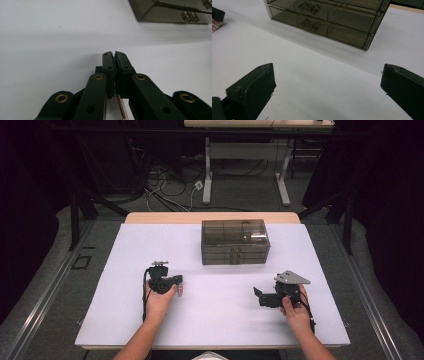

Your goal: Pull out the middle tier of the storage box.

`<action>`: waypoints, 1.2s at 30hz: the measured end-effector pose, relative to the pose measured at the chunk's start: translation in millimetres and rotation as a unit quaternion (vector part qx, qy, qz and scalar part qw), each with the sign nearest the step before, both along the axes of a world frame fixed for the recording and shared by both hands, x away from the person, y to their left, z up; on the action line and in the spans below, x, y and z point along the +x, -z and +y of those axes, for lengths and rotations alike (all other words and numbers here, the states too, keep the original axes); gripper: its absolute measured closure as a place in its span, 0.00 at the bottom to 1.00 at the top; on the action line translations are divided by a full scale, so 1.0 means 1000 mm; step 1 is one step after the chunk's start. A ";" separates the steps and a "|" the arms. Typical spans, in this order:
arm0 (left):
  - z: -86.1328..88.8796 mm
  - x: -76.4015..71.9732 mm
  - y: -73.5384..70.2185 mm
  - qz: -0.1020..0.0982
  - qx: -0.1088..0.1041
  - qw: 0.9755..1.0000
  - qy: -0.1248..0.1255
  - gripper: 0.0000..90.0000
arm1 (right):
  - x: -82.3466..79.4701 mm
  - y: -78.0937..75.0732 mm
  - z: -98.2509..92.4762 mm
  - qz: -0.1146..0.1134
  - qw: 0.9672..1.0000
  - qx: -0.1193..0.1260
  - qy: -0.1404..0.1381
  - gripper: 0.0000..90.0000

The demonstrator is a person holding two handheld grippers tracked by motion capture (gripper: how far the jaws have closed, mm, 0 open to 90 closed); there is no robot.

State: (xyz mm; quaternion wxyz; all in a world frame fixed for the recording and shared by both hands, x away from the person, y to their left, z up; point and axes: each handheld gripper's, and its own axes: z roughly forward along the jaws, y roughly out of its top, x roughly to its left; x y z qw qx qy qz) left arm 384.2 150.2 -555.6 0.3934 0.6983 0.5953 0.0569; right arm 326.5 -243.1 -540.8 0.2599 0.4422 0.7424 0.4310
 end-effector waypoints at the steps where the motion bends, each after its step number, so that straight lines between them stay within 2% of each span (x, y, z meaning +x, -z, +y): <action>1: 0.000 0.000 0.001 0.002 0.001 1.000 -0.001 0.95 | 0.000 -0.001 -0.001 0.000 1.000 -0.001 -0.001 0.00; 3: 0.000 0.000 0.001 0.000 -0.001 1.000 -0.004 0.93 | -0.001 -0.001 -0.001 0.003 1.000 0.007 0.003 0.00; 6: 0.000 0.000 0.001 -0.002 -0.002 1.000 -0.008 0.89 | 0.000 0.000 -0.002 0.002 1.000 0.002 0.001 0.00; 16: 0.006 -0.003 -0.001 -0.029 0.001 0.999 -0.023 0.70 | 0.001 0.000 -0.002 0.000 1.000 0.002 -0.002 0.00; 20: 0.006 -0.004 -0.004 -0.036 -0.007 0.999 -0.026 0.64 | 0.000 0.000 -0.001 0.001 1.000 0.003 -0.003 0.00; 21: 0.007 -0.006 -0.006 -0.047 -0.007 0.999 -0.024 0.61 | 0.001 0.000 -0.001 0.001 1.000 0.003 -0.003 0.00; 23: 0.007 -0.007 -0.007 -0.055 0.001 0.998 -0.024 0.58 | 0.001 0.000 -0.001 -0.001 1.000 0.002 -0.006 0.00; 27: 0.009 -0.009 -0.011 -0.068 -0.004 0.997 -0.022 0.53 | 0.001 0.000 -0.001 -0.002 1.000 0.002 -0.005 0.00; 29: 0.010 -0.010 -0.013 -0.075 0.004 0.997 -0.022 0.51 | 0.000 0.000 -0.001 -0.003 1.000 0.003 -0.005 0.00; 30: 0.010 -0.010 -0.013 -0.075 0.004 0.997 -0.022 0.49 | -0.001 -0.001 0.000 0.001 1.000 0.005 -0.004 0.00; 33: 0.012 -0.011 -0.017 -0.092 0.010 0.996 -0.021 0.45 | 0.001 -0.002 0.000 0.008 1.000 0.016 -0.007 0.00; 36: 0.013 -0.012 -0.018 -0.095 0.010 0.995 -0.017 0.44 | 0.002 -0.003 0.000 0.014 1.000 0.021 -0.005 0.00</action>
